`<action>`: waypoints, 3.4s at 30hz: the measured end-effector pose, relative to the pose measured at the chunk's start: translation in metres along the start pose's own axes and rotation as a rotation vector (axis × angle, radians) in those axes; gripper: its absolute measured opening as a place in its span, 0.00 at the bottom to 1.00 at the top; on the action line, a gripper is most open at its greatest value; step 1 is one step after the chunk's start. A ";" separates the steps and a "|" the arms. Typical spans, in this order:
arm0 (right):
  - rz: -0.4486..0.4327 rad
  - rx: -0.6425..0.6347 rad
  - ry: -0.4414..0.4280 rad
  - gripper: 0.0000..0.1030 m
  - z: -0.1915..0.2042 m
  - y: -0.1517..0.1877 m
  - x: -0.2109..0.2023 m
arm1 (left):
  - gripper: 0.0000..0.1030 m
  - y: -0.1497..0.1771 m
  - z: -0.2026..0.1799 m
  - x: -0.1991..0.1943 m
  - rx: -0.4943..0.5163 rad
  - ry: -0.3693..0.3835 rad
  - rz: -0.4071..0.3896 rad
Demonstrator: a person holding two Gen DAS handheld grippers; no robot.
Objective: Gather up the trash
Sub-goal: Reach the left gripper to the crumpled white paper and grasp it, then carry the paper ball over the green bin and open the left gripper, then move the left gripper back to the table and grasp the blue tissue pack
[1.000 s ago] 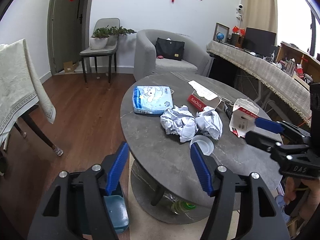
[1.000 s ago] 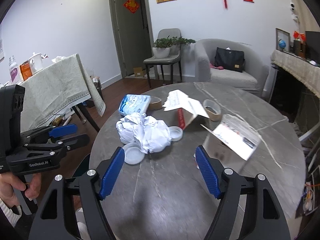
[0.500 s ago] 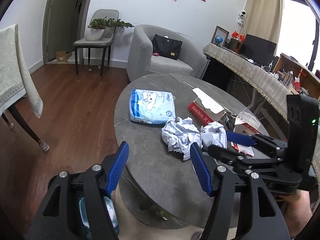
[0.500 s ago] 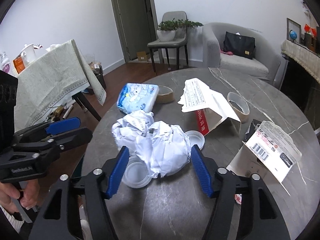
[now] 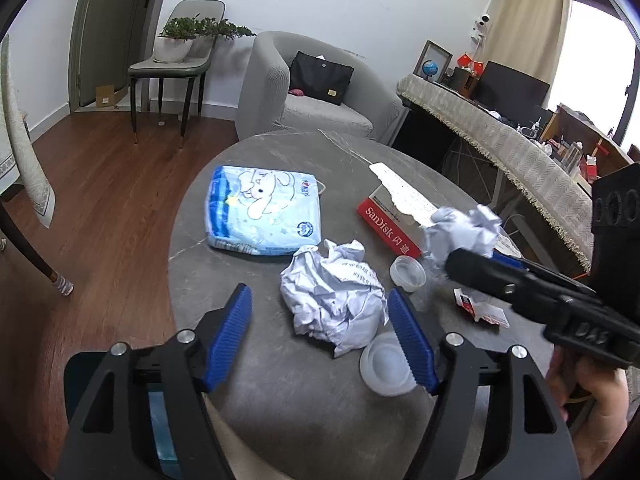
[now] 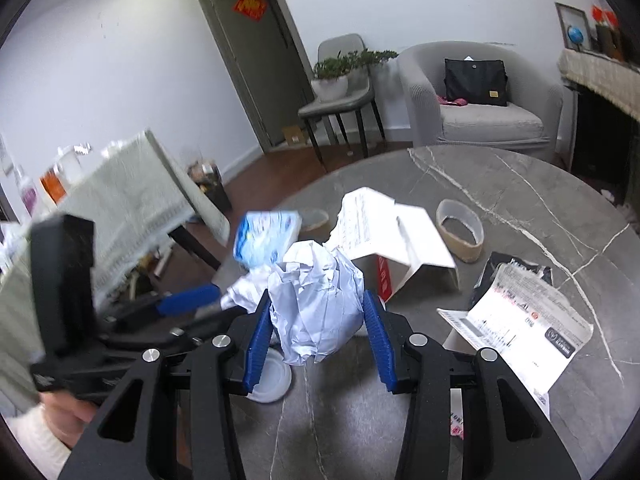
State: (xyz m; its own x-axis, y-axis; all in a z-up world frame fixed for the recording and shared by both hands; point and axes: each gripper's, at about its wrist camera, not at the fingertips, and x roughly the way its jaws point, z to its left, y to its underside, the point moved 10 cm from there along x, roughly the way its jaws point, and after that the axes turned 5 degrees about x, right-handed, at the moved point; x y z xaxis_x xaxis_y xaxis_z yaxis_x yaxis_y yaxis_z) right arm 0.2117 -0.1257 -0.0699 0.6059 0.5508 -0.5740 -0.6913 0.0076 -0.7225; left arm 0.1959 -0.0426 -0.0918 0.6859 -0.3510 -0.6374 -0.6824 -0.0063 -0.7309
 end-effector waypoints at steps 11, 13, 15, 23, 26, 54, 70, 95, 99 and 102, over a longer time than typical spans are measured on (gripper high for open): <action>0.029 0.020 -0.085 0.44 0.015 -0.007 0.009 | 0.58 -0.003 -0.004 0.010 0.043 -0.018 0.005; 0.035 0.026 -0.096 0.44 0.018 -0.004 0.008 | 0.57 -0.004 -0.004 0.004 0.045 -0.003 0.001; 0.036 0.016 -0.079 0.44 0.020 -0.002 0.007 | 0.57 -0.006 -0.004 -0.004 0.047 0.010 -0.017; -0.002 -0.022 -0.081 0.44 0.047 -0.005 0.003 | 0.57 -0.013 0.032 -0.047 0.021 -0.049 -0.108; -0.003 -0.034 -0.089 0.44 0.061 -0.001 0.010 | 0.57 -0.004 0.057 -0.057 0.009 -0.105 -0.082; 0.117 -0.213 -0.163 0.44 0.214 0.048 0.099 | 0.77 0.091 0.218 -0.115 -0.119 -0.295 0.121; 0.284 -0.274 -0.055 0.44 0.224 0.097 0.165 | 0.68 0.054 0.229 -0.181 -0.127 -0.283 -0.078; 0.315 -0.295 -0.056 0.65 0.226 0.111 0.162 | 0.54 0.024 0.200 -0.195 -0.098 -0.262 -0.176; 0.282 -0.293 -0.075 0.65 0.228 0.102 0.149 | 0.54 0.020 0.193 -0.195 -0.101 -0.254 -0.189; 0.252 -0.300 -0.083 0.65 0.228 0.095 0.138 | 0.54 0.012 0.188 -0.199 -0.110 -0.253 -0.222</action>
State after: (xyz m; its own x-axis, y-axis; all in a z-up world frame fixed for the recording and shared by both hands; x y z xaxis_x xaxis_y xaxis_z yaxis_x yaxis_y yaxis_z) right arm 0.1401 0.1414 -0.1298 0.3896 0.5700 -0.7234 -0.6610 -0.3738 -0.6506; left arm 0.0989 0.2028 -0.0198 0.8518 -0.0873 -0.5165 -0.5237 -0.1625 -0.8363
